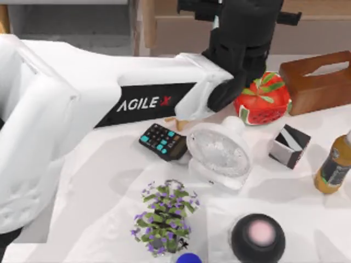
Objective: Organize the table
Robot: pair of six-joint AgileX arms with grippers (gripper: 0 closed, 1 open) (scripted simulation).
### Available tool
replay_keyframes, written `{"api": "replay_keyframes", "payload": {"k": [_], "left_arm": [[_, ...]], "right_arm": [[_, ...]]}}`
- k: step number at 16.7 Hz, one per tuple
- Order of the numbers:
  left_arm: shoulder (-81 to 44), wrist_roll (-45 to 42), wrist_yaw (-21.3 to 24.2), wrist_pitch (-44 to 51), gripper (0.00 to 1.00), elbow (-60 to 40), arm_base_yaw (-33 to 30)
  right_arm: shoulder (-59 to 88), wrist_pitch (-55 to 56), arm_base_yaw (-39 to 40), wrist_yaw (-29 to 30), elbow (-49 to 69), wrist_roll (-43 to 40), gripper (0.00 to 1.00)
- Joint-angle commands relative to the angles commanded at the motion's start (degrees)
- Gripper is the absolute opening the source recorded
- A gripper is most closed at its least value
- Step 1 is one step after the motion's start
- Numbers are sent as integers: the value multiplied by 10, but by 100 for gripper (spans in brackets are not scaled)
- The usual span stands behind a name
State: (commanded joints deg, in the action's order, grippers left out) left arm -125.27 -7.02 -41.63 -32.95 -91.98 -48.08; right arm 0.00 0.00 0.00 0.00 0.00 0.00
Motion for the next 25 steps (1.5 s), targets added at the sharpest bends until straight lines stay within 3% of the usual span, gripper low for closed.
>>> {"api": "replay_keyframes", "payload": {"k": [8, 15, 19, 25], "left_arm": [[222, -240, 72, -4, 0, 301, 0], [346, -517, 149, -23, 0, 529, 123], [347, -655, 197, -51, 0, 573, 230], [275, -782, 287, -94, 0, 518, 336]], "right_arm": [[0, 0, 0, 0, 0, 0, 100], [0, 0, 0, 0, 0, 0, 100], [0, 0, 0, 0, 0, 0, 100], [0, 0, 0, 0, 0, 0, 100]]}}
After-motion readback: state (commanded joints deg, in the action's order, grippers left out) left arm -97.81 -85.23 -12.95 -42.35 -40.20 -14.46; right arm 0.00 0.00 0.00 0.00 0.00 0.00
